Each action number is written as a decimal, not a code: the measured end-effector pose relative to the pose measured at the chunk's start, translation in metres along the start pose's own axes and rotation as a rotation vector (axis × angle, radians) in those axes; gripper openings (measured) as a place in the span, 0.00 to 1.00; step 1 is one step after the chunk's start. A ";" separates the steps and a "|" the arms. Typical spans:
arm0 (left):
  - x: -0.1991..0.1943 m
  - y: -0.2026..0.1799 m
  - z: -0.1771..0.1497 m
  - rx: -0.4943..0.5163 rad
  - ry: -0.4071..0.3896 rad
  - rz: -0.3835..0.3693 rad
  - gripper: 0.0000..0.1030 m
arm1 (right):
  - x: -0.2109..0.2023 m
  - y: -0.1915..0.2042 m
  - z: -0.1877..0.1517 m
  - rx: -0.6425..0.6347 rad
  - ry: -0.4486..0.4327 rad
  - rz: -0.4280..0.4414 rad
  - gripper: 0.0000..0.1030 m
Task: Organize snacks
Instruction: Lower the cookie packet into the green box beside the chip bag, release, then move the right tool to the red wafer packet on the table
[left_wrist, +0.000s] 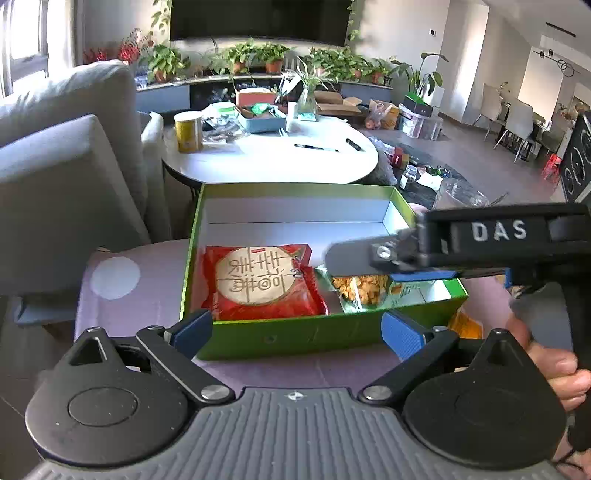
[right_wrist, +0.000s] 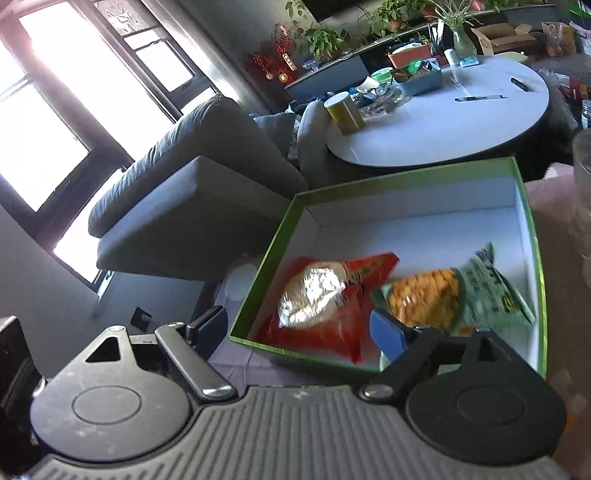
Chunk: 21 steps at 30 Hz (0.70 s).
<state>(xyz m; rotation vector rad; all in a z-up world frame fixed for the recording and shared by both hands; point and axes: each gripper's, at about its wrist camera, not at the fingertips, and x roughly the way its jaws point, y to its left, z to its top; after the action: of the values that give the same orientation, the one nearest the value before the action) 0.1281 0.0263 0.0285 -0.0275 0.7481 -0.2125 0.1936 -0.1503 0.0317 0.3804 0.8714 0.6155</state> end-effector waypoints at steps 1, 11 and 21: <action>-0.004 -0.001 -0.002 0.000 -0.004 0.005 0.95 | -0.003 0.000 -0.003 -0.003 0.004 0.001 0.66; -0.057 0.010 -0.036 -0.047 -0.049 0.034 0.97 | -0.045 -0.001 -0.030 -0.051 0.001 0.002 0.67; -0.073 -0.003 -0.085 -0.072 0.012 -0.045 0.97 | -0.057 0.004 -0.081 -0.131 0.056 -0.001 0.67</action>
<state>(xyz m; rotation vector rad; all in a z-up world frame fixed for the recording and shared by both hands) 0.0176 0.0426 0.0156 -0.1115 0.7678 -0.2289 0.0994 -0.1790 0.0191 0.2456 0.8792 0.6815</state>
